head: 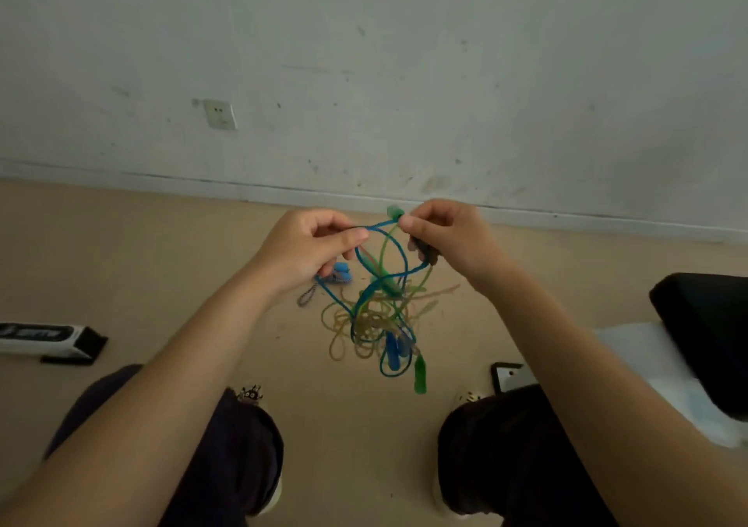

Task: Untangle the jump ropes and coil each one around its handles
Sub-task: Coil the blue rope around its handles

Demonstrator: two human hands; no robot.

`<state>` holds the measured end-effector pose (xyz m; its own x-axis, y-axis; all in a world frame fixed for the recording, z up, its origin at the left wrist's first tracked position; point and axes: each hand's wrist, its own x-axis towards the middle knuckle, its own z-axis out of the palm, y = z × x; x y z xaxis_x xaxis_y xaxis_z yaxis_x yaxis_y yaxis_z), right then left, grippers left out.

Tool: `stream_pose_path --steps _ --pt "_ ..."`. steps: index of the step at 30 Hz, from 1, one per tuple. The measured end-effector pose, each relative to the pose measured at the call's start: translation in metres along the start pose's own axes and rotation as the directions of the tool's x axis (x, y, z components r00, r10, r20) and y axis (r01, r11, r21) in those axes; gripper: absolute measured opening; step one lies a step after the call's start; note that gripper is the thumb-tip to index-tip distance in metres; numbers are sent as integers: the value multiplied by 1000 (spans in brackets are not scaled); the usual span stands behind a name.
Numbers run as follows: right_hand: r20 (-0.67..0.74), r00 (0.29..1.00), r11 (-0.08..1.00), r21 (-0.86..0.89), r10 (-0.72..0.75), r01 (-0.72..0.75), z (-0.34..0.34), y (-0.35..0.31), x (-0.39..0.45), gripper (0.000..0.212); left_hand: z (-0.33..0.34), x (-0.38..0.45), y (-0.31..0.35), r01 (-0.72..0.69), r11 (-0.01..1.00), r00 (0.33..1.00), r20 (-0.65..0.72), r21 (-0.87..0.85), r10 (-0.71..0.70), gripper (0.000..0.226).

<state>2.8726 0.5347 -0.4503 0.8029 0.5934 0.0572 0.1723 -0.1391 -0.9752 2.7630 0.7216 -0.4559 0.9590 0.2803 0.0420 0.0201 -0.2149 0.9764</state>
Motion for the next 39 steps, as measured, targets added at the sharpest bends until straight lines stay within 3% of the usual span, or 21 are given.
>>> stream_pose_path --steps 6,11,15,18,22,25,28,31,36,39 --pt "14 1000 986 -167 6 -3 12 14 -34 13 2 -35 -25 71 996 993 -99 50 -66 12" --pt "-51 998 976 -210 48 -58 27 41 -49 20 9 -47 -38 182 983 983 27 5 -182 14" --pt "-151 987 923 -384 -49 -13 21 48 -45 21 8 -45 -43 229 973 971 74 -31 -226 8" --pt "-207 977 964 -266 -47 -10 11 45 -44 17 5 -41 -47 230 973 973 45 -39 -228 4" --pt "-90 994 995 82 63 -55 9 41 -42 15 5 -37 -53 200 979 979 36 -48 -199 4" --pt "27 994 993 -61 104 -103 17 47 -41 8 11 -34 -54 133 989 991 39 -71 -130 9" --pt "126 984 969 -229 122 -91 26 47 -43 27 15 -35 -52 88 990 994 79 -106 -80 11" --pt "212 968 949 -310 135 -65 31 47 -44 26 17 -36 -52 82 988 992 104 -128 -69 13" --pt "194 967 971 -205 165 -125 31 41 -47 35 16 -33 -51 114 983 993 10 -142 -114 11" --pt "134 984 967 -239 120 -86 33 48 -46 37 17 -35 -48 125 979 992 48 -162 -118 9"
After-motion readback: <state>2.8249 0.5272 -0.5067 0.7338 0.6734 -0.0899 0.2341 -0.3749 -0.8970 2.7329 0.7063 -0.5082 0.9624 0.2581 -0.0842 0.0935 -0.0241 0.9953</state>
